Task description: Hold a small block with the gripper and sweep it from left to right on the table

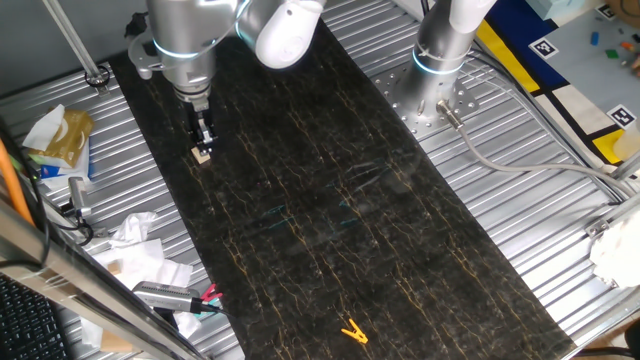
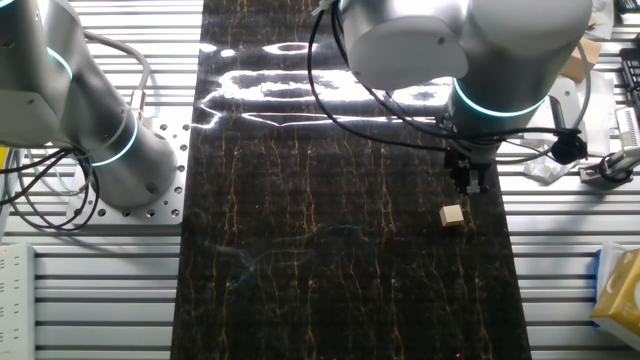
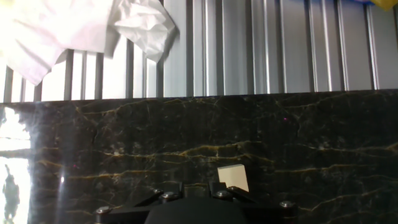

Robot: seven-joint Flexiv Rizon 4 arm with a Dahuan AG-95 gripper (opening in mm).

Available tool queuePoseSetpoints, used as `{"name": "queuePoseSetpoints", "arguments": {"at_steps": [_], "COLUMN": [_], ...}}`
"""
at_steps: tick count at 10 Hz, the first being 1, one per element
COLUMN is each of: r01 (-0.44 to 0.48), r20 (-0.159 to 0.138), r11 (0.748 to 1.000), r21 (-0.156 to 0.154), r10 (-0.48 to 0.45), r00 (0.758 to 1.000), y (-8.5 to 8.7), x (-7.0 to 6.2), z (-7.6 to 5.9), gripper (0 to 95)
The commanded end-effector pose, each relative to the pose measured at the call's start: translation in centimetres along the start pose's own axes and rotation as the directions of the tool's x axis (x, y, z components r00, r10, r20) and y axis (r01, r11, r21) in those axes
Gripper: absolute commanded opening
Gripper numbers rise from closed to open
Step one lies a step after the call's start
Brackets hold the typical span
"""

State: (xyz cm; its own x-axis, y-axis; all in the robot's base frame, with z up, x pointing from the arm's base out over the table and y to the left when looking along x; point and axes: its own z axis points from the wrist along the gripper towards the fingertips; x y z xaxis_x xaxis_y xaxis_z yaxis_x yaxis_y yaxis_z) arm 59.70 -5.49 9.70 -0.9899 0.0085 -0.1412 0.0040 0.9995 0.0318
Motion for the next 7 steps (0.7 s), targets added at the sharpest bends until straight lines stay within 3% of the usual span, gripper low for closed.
{"name": "queuePoseSetpoints", "arguments": {"at_steps": [1,2,7], "r01": [-0.011,-0.02,-0.011], "r20": [0.007,0.01,0.003], "r11": [1.0,1.0,1.0], "r21": [0.021,0.009,0.005], "r10": [0.011,0.02,0.011], "r00": [1.0,1.0,1.0], "y": [-0.13,-0.13,-0.01], "x": [0.12,0.1,0.05], "z": [-0.08,-0.14,-0.26], "gripper": [19.0,19.0,19.0]}}
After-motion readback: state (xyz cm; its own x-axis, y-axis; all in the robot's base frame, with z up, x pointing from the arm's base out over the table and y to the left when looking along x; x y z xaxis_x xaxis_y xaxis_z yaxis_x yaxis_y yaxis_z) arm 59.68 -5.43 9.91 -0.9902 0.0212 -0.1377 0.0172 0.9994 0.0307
